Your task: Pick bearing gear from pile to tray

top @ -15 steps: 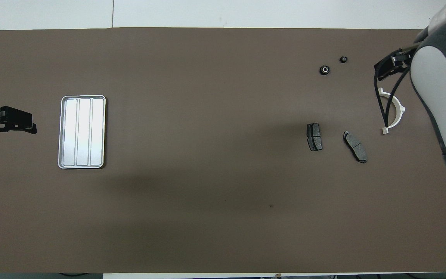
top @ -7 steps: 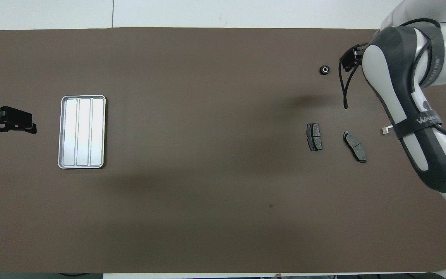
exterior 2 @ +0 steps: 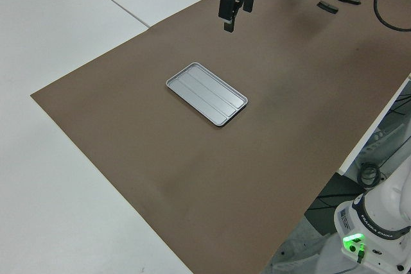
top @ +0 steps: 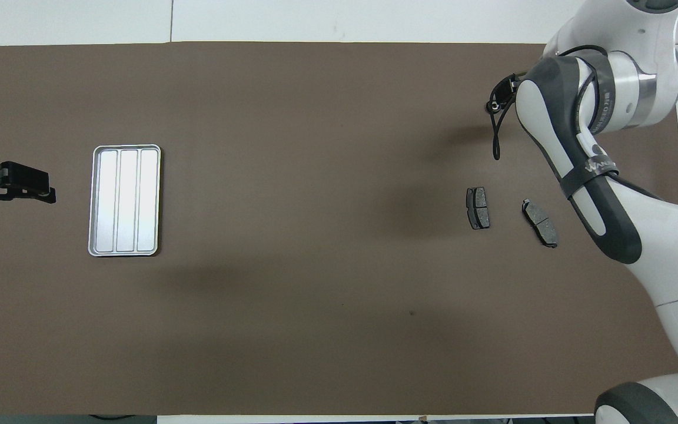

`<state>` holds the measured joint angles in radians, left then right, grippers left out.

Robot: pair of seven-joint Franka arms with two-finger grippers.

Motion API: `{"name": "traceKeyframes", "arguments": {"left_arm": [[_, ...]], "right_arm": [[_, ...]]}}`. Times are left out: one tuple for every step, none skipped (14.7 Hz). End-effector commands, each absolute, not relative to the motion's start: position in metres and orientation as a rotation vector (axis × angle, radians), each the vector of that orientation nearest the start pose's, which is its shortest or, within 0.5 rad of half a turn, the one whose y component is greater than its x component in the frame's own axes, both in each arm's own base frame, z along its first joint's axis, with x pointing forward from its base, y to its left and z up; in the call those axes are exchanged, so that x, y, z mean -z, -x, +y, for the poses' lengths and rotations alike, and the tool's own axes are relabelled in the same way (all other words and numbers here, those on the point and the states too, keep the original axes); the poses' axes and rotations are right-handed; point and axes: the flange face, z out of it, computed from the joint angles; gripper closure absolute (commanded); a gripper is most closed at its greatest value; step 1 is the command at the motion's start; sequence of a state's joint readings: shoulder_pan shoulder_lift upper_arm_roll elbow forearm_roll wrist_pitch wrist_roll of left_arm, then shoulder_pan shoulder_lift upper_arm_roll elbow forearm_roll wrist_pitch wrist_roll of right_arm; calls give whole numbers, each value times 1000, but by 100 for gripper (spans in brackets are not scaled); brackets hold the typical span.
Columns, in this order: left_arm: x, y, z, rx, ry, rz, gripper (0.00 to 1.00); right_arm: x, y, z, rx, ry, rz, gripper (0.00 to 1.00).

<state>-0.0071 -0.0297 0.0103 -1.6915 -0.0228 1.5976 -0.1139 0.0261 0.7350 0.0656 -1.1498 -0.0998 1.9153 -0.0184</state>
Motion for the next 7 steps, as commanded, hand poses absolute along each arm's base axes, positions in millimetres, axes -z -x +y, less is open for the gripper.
{"name": "traceKeyframes", "arguments": {"left_arm": [[-591, -537, 0, -107, 3161, -182, 0], [-592, -536, 0, -104, 3161, -182, 0], [-591, -537, 0, -107, 3161, -182, 0], [-591, -537, 0, -107, 3161, -182, 0], [-591, -537, 0, -107, 3161, -182, 0], [-592, -536, 0, -104, 3161, -182, 0], [-592, -536, 0, -104, 3161, -182, 0]], "right_arm": [[-345, -763, 56, 64, 3170, -151, 0], [-337, -764, 56, 62, 3169, -149, 0], [-332, -765, 56, 69, 3168, -147, 0], [-325, -766, 55, 71, 3167, -150, 0], [-323, -767, 53, 78, 3167, -148, 0], [-319, -768, 54, 79, 3166, -148, 0], [-315, -768, 53, 81, 3167, -142, 0]]}}
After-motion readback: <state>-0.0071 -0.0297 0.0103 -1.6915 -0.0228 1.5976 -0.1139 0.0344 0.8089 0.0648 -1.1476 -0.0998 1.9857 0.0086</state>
